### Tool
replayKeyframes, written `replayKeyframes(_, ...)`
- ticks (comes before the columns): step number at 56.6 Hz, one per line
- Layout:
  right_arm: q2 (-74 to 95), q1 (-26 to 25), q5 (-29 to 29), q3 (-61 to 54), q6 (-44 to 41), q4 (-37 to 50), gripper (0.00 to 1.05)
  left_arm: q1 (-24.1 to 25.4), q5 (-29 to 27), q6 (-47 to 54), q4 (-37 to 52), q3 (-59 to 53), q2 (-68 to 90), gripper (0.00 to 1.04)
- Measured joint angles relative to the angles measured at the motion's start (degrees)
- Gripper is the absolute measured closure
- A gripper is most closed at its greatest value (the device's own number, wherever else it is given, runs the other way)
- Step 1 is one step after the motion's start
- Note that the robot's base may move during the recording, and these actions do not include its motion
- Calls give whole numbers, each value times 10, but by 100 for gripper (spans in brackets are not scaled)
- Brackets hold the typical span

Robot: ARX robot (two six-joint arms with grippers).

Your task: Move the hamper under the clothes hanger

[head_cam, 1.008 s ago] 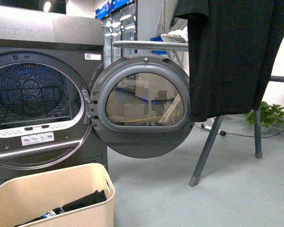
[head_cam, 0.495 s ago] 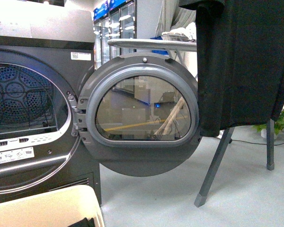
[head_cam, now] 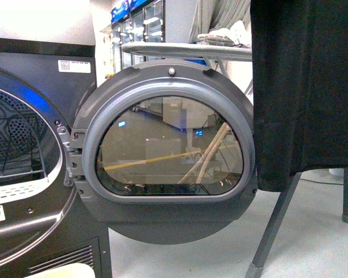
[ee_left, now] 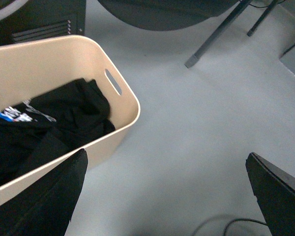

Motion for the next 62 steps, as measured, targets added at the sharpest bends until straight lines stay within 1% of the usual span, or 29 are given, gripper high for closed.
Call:
replayKeyframes(10,0,0,-2,0,0,0,8,34,35,-6,9,12,17,7)
replayKeyframes(21,0,0,-2,0,0,0,8,61,52,-6,24,16,31,7)
replayKeyframes(33,0,0,-2,0,0,0,8,39,50,2,14,16,14,7)
replayKeyframes(43,0,0,-2,0,0,0,8,38,49,3,14,16,13,7)
replayKeyframes(44,0,0,-2,0,0,0,8,35,38,7,17,15,10,7)
replayKeyframes(45,0,0,-2,0,0,0,8,21,4,9,36,7,-5,10)
replayKeyframes(46,0,0,-2,0,0,0,8,-10,-74,16,83,-16,-35,15)
replayKeyframes(47,0,0,-2,0,0,0,8,-42,-133,21,122,-41,-71,20)
replayKeyframes(49,0,0,-1,0,0,0,8,-82,-206,30,166,-60,-121,29)
replayKeyframes(50,0,0,-2,0,0,0,8,-93,-233,31,177,-60,-131,34)
replayKeyframes(52,0,0,-4,0,0,0,8,-97,-261,33,181,-61,-138,43)
replayKeyframes(53,0,0,-2,0,0,0,8,-97,-265,33,181,-61,-139,49)
replayKeyframes(55,0,0,-2,0,0,0,8,-98,-264,33,181,-61,-139,56)
replayKeyframes(58,0,0,-2,0,0,0,8,-100,-264,34,181,-61,-140,73)
replayKeyframes(59,0,0,-2,0,0,0,8,-100,-264,34,181,-61,-140,76)
replayKeyframes(60,0,0,-2,0,0,0,8,-100,-264,33,181,-61,-140,76)
replayKeyframes(62,0,0,-2,0,0,0,8,-100,-264,34,181,-61,-140,69)
